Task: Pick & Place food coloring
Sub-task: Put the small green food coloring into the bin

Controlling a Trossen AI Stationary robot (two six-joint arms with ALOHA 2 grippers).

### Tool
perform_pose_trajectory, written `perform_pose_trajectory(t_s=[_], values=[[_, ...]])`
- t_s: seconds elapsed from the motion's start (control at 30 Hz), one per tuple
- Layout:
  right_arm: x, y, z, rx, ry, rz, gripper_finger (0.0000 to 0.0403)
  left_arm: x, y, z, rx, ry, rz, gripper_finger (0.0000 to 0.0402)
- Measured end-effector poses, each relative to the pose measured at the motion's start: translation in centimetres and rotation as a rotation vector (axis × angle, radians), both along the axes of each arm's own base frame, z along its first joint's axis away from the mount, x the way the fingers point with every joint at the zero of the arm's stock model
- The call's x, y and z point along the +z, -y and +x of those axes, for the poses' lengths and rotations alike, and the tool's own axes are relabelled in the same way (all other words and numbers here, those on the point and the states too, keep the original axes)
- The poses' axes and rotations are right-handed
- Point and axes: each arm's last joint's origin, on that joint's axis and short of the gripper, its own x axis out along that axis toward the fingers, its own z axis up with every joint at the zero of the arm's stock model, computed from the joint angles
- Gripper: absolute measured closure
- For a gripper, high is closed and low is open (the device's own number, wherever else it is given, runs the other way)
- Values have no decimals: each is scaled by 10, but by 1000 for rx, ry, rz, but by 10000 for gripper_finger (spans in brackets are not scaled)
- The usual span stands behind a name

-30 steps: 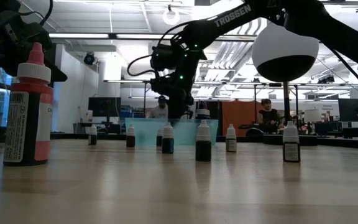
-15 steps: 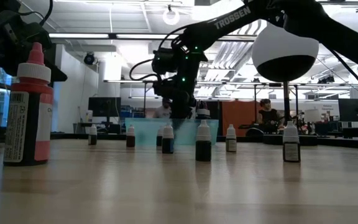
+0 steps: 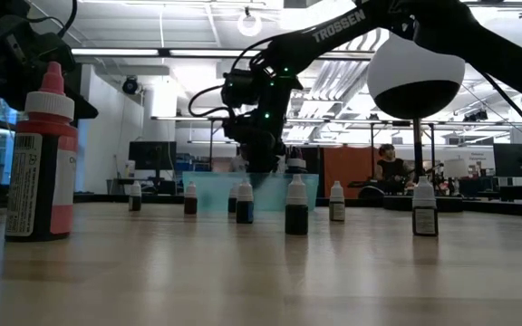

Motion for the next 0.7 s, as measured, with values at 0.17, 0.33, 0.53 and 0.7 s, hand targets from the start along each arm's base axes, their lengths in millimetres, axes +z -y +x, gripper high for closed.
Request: perform_pose_trajectory(t_s=[0.17,0.33,0.53,0.7], values=[[0,0,0,-17,-2,-7,316,0,0,0,0,0,0,401],[0,1,0,-25,-5,-19,315,0,0,0,0,0,0,401],[11,0,-2,-25,14,-19,314,0,0,0,1,0,0,401],[30,0,-7,-30,44,-44,314,0,0,0,2,0,1,401]])
